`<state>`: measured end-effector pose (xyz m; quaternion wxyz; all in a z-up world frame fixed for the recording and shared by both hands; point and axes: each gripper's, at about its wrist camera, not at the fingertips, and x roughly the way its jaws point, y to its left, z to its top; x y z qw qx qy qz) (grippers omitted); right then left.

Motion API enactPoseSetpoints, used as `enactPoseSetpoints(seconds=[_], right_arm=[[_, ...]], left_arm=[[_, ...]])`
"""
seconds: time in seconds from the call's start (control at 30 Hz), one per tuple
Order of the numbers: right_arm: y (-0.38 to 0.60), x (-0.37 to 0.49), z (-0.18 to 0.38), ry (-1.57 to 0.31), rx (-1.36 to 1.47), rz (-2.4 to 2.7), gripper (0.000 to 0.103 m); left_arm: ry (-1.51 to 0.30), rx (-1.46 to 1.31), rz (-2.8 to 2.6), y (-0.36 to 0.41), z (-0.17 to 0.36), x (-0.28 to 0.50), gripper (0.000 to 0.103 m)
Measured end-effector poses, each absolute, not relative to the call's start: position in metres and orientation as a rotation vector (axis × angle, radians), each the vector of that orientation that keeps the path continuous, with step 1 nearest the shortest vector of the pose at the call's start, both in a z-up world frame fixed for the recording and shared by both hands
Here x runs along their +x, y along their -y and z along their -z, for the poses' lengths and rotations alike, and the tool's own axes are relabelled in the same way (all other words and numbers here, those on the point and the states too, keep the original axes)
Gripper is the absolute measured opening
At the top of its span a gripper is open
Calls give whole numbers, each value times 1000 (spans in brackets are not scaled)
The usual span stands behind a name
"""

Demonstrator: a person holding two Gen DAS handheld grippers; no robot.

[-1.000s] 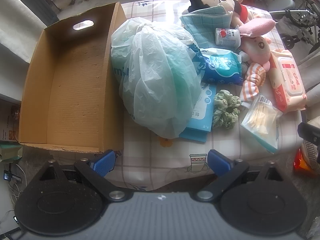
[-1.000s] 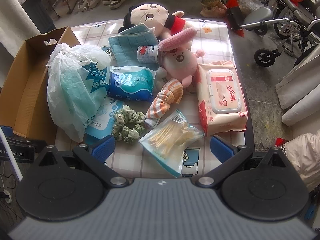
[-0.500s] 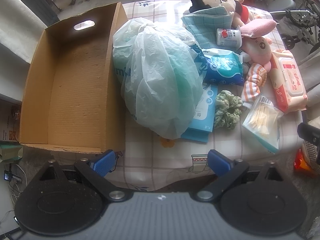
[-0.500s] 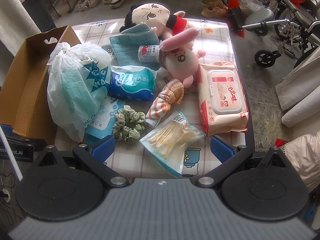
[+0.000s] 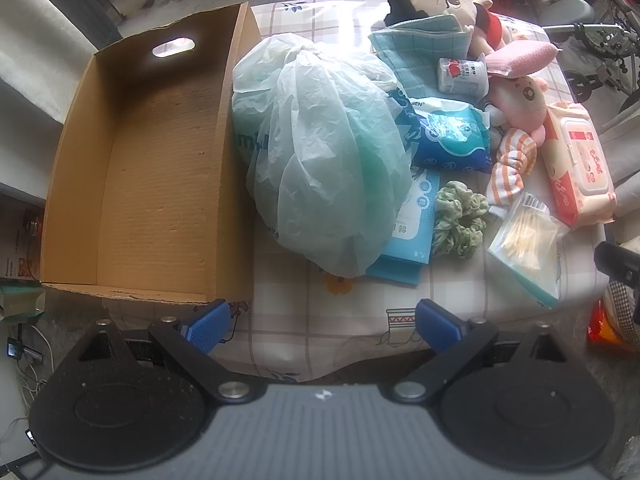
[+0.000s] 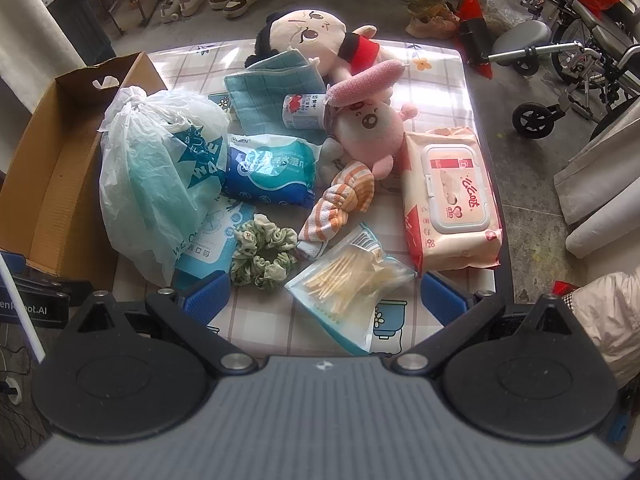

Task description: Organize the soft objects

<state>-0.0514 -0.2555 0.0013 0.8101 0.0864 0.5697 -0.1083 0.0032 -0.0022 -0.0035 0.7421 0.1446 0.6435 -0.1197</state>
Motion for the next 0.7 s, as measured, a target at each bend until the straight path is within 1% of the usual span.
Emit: enactPoseSetpoints(seconds=[0.7], right_arm=[[254,-45,1,-1215,185,220,102]], left_arm=[[-1416,314,264,-8,5,6,99]])
